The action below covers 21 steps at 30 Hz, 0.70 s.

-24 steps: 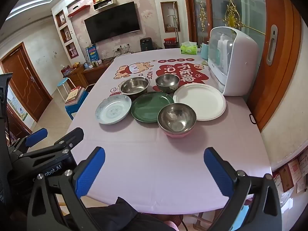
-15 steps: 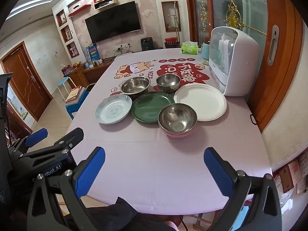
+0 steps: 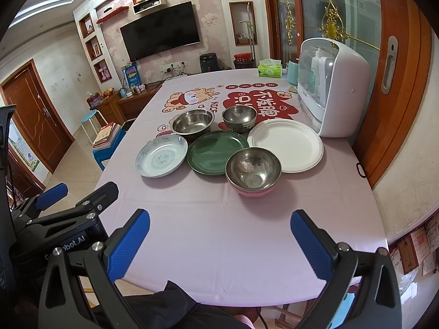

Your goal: Organize plates and bowls

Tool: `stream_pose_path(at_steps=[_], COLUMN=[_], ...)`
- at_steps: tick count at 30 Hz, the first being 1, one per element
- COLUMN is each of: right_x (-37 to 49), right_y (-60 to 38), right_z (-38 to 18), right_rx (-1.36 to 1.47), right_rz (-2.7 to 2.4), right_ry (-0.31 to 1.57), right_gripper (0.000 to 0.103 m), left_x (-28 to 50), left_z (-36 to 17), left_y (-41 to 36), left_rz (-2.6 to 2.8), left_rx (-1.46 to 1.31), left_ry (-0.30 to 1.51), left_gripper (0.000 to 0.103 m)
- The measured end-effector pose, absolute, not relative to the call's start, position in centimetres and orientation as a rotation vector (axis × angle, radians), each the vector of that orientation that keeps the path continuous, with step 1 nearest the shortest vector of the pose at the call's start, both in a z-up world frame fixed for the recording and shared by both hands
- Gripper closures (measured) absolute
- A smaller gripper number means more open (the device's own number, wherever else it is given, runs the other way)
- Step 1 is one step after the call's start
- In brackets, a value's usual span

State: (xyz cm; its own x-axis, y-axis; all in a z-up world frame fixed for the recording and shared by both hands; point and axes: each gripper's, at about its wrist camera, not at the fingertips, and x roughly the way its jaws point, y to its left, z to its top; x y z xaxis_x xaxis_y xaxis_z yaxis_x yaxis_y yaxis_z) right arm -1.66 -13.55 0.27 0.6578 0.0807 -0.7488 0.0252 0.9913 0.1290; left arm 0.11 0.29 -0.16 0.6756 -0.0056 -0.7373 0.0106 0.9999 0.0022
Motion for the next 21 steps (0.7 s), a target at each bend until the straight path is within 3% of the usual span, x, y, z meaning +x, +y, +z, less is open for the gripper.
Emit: stream_pose_path(at_steps=[21], right_x=[-1.69], right_y=[-12.65], right_z=[0.30], right_rx=[0.134], right_rz=[0.019], right_ry=[0.851], right_gripper=[0.000], left_x=[0.69], left_z=[-0.24], left_y=[0.09], left_rz=[-0.046], left_rx=[0.002], left_ry=[0.832], left_gripper=[0.001])
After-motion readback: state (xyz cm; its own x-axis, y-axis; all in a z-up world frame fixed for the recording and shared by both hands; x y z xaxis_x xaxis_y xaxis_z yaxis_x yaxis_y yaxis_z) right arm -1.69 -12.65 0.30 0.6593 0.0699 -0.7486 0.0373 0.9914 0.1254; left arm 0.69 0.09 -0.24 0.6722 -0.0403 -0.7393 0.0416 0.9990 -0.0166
